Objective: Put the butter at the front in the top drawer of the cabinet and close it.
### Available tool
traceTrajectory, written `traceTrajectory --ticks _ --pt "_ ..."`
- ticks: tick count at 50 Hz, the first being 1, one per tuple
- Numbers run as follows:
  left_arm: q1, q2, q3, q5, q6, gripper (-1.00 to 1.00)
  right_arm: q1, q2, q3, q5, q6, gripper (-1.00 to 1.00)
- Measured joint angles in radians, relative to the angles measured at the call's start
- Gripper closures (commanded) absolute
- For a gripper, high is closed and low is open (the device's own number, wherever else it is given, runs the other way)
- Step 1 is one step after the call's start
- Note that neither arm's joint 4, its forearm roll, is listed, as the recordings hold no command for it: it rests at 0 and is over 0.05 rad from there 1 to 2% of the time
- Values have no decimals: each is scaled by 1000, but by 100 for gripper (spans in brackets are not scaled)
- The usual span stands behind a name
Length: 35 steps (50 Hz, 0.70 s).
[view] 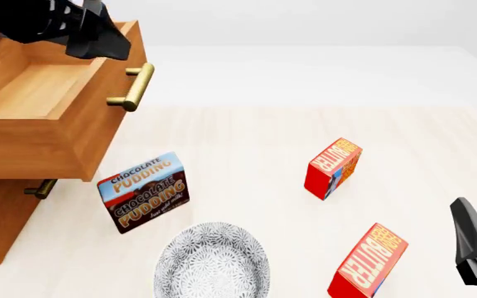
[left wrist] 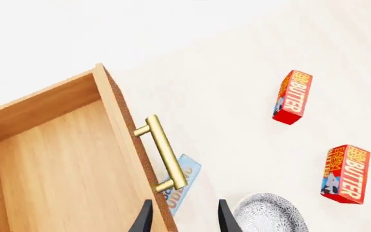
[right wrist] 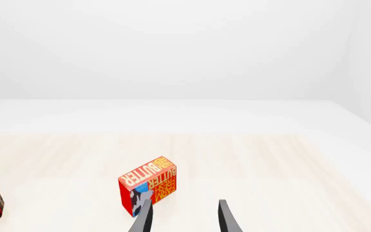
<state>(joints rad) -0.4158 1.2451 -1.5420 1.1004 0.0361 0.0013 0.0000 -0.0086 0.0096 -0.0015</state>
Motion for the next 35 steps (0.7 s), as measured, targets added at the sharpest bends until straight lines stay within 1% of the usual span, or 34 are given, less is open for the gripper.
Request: traceTrajectory --ticks 5,20,25,35 --pt "-53 25 -11 -13 12 -100 0 0 0 0 0 -100" --pt "-189 109 -49 -66 15 -100 0 0 0 0 0 -100" --pt "-223 133 -54 -98 33 -100 0 0 0 0 0 -100" --pt "-299 205 -61 -185 41 -100 0 0 0 0 0 -100"
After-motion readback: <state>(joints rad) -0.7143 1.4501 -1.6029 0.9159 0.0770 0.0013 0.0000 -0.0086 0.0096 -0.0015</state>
